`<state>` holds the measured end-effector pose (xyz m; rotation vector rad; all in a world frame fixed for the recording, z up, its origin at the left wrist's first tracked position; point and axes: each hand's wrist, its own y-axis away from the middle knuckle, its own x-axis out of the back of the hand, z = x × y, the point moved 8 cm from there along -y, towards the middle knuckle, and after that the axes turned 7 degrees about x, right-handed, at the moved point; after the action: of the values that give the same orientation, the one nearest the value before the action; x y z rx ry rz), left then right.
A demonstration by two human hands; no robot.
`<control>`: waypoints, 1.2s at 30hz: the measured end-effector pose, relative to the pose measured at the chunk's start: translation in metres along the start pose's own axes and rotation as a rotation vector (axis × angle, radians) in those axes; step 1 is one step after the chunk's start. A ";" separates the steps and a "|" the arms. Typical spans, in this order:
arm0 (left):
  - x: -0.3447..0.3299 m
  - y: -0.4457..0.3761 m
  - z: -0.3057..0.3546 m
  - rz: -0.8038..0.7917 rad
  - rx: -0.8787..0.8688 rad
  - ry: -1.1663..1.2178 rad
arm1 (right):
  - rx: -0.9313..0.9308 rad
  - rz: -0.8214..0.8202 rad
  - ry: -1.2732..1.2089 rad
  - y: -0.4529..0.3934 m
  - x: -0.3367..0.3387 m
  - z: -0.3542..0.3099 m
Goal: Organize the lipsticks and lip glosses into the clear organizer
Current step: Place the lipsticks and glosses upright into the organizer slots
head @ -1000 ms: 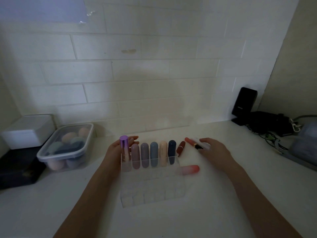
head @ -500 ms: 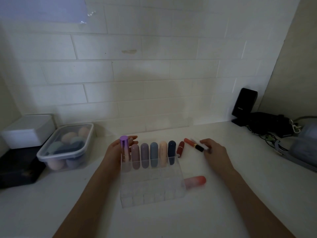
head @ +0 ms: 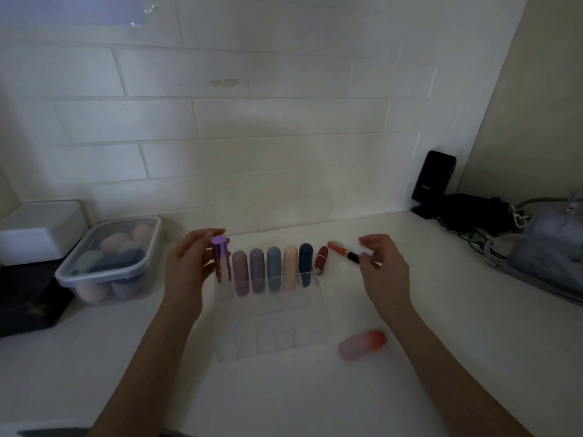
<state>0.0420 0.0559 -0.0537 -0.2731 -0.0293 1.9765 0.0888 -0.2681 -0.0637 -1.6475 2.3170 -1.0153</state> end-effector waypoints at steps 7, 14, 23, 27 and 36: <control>0.004 0.090 0.031 0.400 -0.352 -0.263 | -0.030 0.044 -0.025 0.029 0.025 -0.019; -0.124 0.196 0.016 -0.263 -0.624 -0.641 | -0.162 0.069 -0.092 0.075 0.048 -0.020; -0.156 0.225 -0.036 -0.538 -0.437 -0.894 | -0.403 0.152 -0.315 0.126 0.074 -0.005; -0.154 0.224 -0.038 -0.540 -0.458 -0.922 | -0.396 0.169 -0.379 0.131 0.075 -0.007; -0.059 0.183 0.009 -0.061 -0.477 -0.568 | -0.389 0.227 -0.445 0.123 0.062 -0.009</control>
<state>-0.1016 -0.0722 -0.0605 -0.0052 -0.8685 1.9066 -0.0380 -0.2964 -0.1114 -1.4792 2.3993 -0.1325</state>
